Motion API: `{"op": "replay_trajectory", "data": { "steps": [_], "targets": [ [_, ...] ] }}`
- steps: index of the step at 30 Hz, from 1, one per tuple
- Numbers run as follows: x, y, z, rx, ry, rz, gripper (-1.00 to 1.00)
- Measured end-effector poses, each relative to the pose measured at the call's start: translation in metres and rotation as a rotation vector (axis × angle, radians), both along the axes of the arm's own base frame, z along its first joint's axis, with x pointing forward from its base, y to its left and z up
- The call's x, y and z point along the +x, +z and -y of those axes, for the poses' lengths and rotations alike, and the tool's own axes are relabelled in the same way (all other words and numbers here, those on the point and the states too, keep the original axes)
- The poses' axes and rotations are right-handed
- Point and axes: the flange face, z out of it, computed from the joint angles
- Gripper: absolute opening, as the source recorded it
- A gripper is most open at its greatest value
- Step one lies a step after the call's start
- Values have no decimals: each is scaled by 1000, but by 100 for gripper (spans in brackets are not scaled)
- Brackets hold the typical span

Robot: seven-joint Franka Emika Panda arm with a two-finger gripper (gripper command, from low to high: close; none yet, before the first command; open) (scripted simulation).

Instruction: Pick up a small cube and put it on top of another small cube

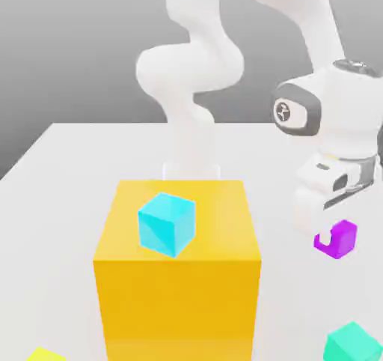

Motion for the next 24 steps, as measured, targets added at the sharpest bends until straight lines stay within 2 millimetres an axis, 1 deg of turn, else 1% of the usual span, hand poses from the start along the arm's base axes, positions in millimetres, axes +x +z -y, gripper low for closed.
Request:
{"op": "replay_trajectory", "data": {
  "steps": [1, 2, 3, 5, 7, 11, 14, 18, 20, 24],
  "targets": [
    [22, 22, 19, 15, -24, 33, -100],
    [38, 38, 34, 24, -35, 55, -100],
    [51, 46, 48, 27, -37, 65, -100],
    [73, 51, 76, 26, -35, 67, -100],
    [91, 52, 104, 20, -29, 64, -100],
    [122, 51, 163, 3, -12, 56, -100],
    [139, 51, 212, -14, 1, 52, -100],
    [156, 52, 274, -42, 33, 50, -100],
    [161, 50, 303, -59, 54, 45, -100],
    [164, 37, 353, -90, 106, 14, -100]
  ]
}}
